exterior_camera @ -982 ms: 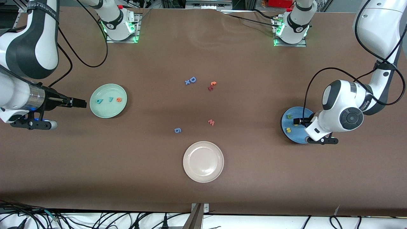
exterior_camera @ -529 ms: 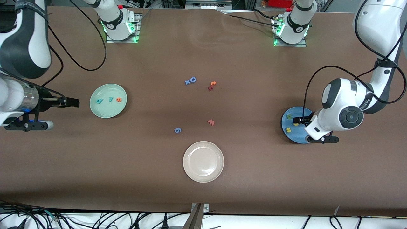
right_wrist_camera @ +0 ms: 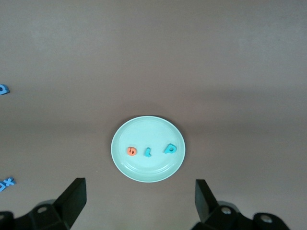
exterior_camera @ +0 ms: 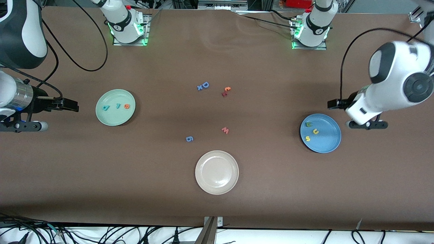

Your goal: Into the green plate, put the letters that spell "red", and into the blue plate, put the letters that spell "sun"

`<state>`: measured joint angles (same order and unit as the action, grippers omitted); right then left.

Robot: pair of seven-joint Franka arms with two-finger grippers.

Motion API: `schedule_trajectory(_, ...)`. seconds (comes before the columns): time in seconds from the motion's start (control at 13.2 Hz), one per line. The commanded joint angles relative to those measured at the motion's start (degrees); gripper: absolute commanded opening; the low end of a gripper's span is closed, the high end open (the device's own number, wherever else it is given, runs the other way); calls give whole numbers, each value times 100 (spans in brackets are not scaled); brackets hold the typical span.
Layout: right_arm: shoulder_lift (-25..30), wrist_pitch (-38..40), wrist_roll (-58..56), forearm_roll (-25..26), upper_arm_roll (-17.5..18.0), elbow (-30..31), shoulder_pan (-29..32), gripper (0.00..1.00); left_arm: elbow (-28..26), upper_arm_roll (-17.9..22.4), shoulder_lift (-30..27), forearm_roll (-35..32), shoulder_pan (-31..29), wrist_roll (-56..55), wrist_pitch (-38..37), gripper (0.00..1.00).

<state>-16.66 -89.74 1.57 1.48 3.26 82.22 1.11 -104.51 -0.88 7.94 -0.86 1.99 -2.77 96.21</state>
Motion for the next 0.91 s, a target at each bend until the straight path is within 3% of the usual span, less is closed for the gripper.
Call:
schedule_trajectory(0.0, 216, -210, 116, 125, 368, 277, 294, 99, 628, 536, -390, 165, 460, 311, -1195, 100)
schedule_trajectory(0.3, 145, -167, 177, 116, 351, 198, 267, 100, 1950, 528, -310, 174, 302, 655, -1991, 100)
schedule_trajectory(0.83, 189, -166, 177, 99, 316, 49, 276, 100, 1697, 510, -407, 113, 337, 646, -1605, 100)
